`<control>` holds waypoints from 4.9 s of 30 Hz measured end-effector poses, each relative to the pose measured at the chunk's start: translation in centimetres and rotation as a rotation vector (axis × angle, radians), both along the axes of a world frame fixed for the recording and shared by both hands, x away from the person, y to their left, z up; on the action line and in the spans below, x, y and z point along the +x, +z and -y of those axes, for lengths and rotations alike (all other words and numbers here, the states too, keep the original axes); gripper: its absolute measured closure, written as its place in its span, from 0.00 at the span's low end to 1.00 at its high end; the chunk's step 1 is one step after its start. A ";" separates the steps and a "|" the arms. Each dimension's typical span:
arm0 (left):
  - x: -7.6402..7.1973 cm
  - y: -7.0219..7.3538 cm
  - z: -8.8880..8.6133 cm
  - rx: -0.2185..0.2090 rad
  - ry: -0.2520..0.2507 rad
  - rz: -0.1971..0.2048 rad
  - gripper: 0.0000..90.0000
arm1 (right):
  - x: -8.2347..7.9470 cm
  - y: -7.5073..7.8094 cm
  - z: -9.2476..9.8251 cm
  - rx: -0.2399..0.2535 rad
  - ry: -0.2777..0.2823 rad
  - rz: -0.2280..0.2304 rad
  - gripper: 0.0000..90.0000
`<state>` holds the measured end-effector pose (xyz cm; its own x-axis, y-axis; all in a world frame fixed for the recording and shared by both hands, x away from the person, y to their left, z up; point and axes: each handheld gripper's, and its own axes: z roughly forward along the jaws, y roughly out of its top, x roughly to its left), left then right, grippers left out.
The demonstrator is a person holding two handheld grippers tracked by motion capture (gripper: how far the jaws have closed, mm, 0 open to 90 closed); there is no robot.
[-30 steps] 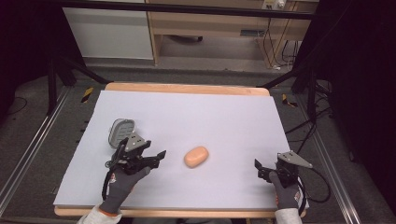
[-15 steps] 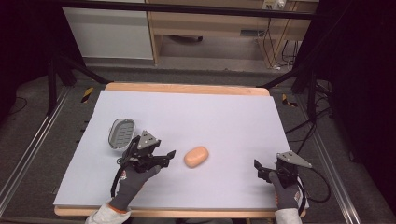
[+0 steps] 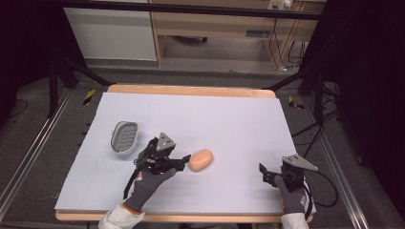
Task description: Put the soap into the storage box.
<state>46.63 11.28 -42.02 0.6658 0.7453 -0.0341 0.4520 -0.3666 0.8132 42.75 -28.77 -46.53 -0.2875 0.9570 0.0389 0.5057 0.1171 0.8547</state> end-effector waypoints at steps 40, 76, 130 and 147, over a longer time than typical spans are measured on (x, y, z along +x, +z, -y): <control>1.7 -2.9 5.9 0.152 -0.083 -0.072 0.28 | 0.1 -0.1 -0.1 -0.002 0.008 -0.009 0.06; 3.3 -5.2 7.5 0.233 -0.097 -0.146 0.34 | 0.2 -0.2 -0.1 0.001 0.011 -0.024 0.06; -1.0 0.8 -3.1 0.083 0.019 -0.047 0.35 | 0.1 -0.2 -0.2 -0.004 0.009 -0.026 0.06; -0.5 2.2 -7.0 0.021 0.116 -0.027 0.35 | 0.0 -0.1 -0.4 0.002 0.021 -0.027 0.06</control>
